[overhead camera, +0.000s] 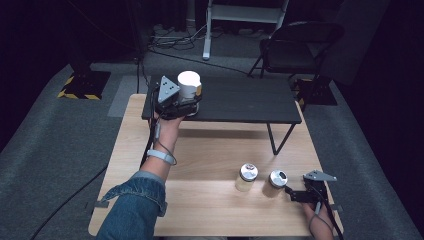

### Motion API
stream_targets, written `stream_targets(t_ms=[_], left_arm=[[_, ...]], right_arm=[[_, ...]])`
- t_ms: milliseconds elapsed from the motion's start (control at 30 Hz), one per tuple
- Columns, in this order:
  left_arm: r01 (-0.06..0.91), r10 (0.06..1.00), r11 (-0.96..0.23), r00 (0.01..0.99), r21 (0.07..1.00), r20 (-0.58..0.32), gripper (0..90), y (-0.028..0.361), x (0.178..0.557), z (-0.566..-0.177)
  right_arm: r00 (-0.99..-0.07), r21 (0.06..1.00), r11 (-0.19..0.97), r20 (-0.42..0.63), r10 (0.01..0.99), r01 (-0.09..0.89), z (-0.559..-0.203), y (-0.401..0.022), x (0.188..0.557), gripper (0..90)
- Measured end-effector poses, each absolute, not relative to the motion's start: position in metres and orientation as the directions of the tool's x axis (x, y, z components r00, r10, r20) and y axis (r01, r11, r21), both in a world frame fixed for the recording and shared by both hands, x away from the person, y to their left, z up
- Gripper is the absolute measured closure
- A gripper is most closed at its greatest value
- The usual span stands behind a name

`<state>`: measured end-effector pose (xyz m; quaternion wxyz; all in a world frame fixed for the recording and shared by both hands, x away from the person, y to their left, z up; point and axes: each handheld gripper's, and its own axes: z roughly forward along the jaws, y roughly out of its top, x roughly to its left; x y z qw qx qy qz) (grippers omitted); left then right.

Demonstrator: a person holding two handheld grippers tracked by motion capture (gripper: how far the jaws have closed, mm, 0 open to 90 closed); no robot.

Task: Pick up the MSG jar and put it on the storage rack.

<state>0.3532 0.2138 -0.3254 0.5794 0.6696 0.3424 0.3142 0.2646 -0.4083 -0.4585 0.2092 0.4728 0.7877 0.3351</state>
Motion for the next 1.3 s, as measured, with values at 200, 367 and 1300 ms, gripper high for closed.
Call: stream_targets(t_ms=[200,367,1300], left_arm=[[0.089,0.812,-0.132,0.580,0.987,0.057,13.9,0.223,0.343,-0.325],[0.092,0.814,-0.128,0.578,0.987,0.052,10.3,0.237,0.326,-0.328],[0.148,0.751,-0.172,0.660,0.974,0.032,11.1,0.268,0.251,-0.406]], right_arm=[[-0.467,0.726,0.329,-0.012,0.884,0.604,-0.458,-0.408,0.265,4.9],[-0.469,0.725,0.331,-0.012,0.883,0.604,-0.458,-0.409,0.265,4.9],[-0.474,0.725,0.334,-0.012,0.880,0.602,-0.458,-0.409,0.265,4.8]])
